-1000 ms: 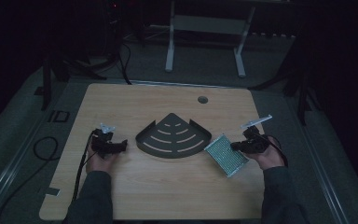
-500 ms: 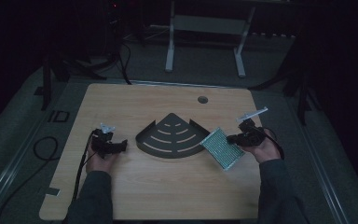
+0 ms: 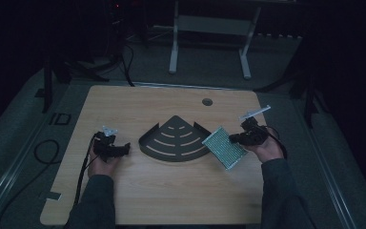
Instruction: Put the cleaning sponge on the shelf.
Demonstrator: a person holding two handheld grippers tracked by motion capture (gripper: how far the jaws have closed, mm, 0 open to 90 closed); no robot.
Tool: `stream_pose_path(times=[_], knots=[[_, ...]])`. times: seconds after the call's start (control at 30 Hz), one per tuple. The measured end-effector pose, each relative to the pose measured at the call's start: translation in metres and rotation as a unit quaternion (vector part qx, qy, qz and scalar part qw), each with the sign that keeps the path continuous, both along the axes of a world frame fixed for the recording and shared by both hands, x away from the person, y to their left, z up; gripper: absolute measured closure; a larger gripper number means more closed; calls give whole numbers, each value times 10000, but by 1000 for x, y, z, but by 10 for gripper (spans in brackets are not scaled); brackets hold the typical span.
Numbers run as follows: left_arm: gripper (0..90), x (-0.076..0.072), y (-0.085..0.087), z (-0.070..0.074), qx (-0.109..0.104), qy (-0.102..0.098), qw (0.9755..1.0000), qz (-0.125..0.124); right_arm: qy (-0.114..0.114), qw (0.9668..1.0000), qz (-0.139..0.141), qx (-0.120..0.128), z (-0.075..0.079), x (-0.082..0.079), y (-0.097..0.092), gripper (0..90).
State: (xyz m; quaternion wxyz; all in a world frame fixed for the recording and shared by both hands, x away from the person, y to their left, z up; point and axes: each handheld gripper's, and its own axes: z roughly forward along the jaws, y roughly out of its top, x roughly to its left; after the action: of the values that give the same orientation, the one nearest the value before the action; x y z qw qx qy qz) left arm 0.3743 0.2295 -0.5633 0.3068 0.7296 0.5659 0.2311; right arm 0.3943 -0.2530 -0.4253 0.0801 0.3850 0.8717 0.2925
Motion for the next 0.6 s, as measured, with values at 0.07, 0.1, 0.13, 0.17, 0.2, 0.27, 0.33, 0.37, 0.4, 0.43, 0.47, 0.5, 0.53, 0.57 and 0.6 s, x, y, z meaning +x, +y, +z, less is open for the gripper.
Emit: stream_pose_path(times=[0.07, 0.1, 0.13, 0.17, 0.2, 0.27, 0.33, 0.37, 0.4, 0.43, 0.47, 0.5, 0.53, 0.57, 0.6], knots=[[143, 0, 0, 0, 0, 0, 10000, -1, -6, 10000, -6, 12, 0, 2, 1, 882], [143, 0, 0, 0, 1, -1, 10000, -1, -4, 10000, 4, 18, 0, 3, 2, 882], [143, 0, 0, 0, 1, -1, 10000, -1, -21, 10000, 2, 19, 0, 4, 3, 882], [143, 0, 0, 0, 0, -1, 10000, -1, -9, 10000, 6, 37, 0, 5, 4, 882], [143, 0, 0, 0, 0, -1, 10000, 0, -36, 10000, 5, 30, 1, 6, 6, 882], [143, 0, 0, 0, 3, -1, 10000, -3, -48, 10000, 12, 42, 2, 8, 8, 882], [143, 0, 0, 0, 5, 1, 10000, -3, -61, 10000, 10, 47, 3, 10, 11, 882], [143, 0, 0, 0, 5, -2, 10000, -2, -73, 9999, 13, 67, 4, 11, 12, 882], [143, 0, 0, 0, 6, -1, 10000, -3, -83, 9999, 19, 58, 4, 12, 12, 882], [143, 0, 0, 0, 4, -1, 10000, -2, -85, 9999, 16, 67, 5, 13, 13, 882], [143, 0, 0, 0, 4, -1, 10000, -2, -85, 9999, 16, 67, 5, 13, 13, 882], [143, 0, 0, 0, 6, -1, 10000, -3, -105, 9999, 23, 67, 6, 15, 14, 882], [143, 0, 0, 0, 5, -1, 10000, -2, -109, 9999, 24, 68, 7, 17, 15, 882], [143, 0, 0, 0, 13, 5, 10000, -9, -108, 9999, 20, 64, 7, 18, 16, 882], [143, 0, 0, 0, 13, 6, 10000, -11, -106, 9999, 30, 55, 8, 19, 17, 882]])
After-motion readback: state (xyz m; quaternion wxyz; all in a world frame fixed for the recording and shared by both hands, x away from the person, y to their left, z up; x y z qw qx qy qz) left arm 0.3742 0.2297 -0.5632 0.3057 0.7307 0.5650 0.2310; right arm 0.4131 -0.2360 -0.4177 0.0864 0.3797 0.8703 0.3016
